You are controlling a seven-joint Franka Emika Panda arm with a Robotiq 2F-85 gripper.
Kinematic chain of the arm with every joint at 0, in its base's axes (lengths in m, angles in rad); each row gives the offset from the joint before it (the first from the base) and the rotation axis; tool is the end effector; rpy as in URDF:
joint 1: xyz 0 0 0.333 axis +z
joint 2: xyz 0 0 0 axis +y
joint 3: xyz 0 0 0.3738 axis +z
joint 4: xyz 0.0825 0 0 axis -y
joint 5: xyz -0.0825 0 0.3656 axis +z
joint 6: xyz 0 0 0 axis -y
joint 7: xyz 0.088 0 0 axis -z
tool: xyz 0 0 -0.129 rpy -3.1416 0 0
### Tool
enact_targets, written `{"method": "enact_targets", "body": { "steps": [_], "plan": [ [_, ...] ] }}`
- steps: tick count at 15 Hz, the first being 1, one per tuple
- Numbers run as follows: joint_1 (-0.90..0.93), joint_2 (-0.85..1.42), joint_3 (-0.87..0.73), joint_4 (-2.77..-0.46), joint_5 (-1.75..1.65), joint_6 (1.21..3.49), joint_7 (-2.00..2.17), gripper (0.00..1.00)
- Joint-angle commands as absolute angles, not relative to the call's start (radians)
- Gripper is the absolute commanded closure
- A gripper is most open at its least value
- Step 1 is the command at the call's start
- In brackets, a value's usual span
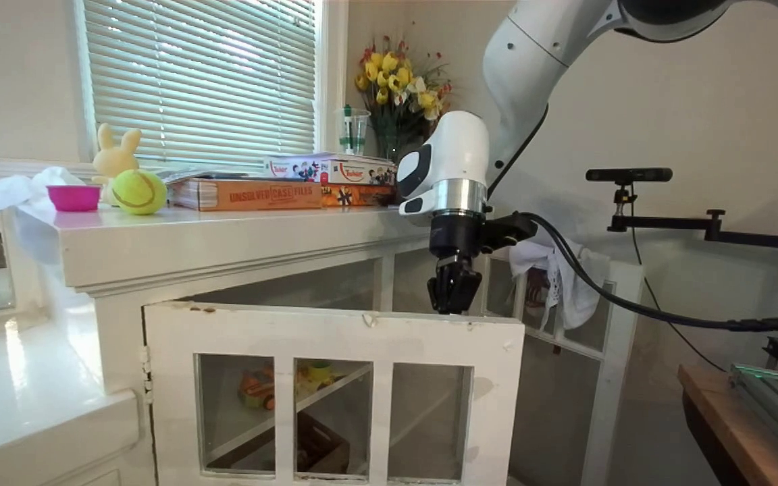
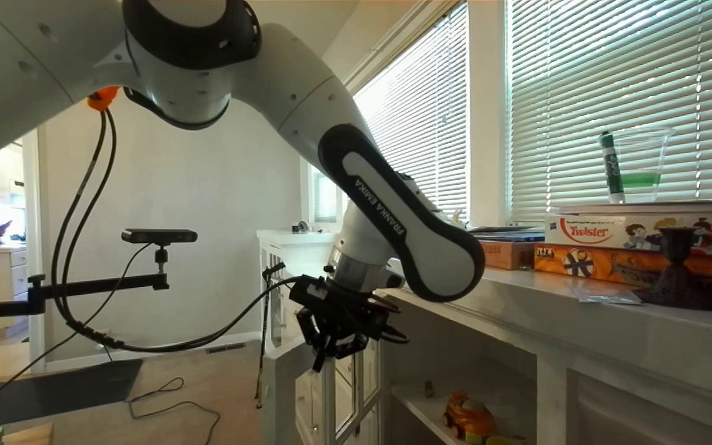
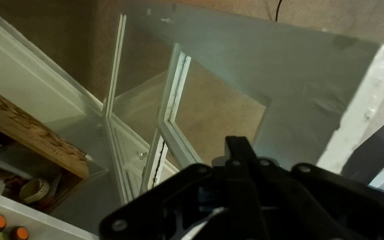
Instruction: Open the left door of the cabinet on the right.
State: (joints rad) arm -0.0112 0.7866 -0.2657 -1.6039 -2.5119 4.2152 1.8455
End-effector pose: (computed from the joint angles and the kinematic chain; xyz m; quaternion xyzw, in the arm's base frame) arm 0.5361 -0.0308 0.2472 -0.9227 -0.3284 -0.0150 0.2015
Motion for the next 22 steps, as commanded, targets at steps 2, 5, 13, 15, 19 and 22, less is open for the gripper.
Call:
{"method": "enact_targets", "body": {
  "steps": [2,5,13,15,19,22],
  "plan": [
    [0.024,0.764,-0.262,-1.637,-2.509,4.238,1.721,1.00],
    [0.048,0.743,-0.257,-1.645,-2.511,4.232,1.639,1.00],
    [0.217,0.743,-0.346,-1.637,-2.511,4.231,1.470,1.00],
    [0.260,0.738,-0.376,-1.625,-2.511,4.232,1.431,1.00],
    [0.331,0.734,-0.430,-1.611,-2.511,4.233,1.350,1.00],
    [0.359,0.736,-0.441,-1.596,-2.511,4.233,1.283,1.00]
  ]
}}
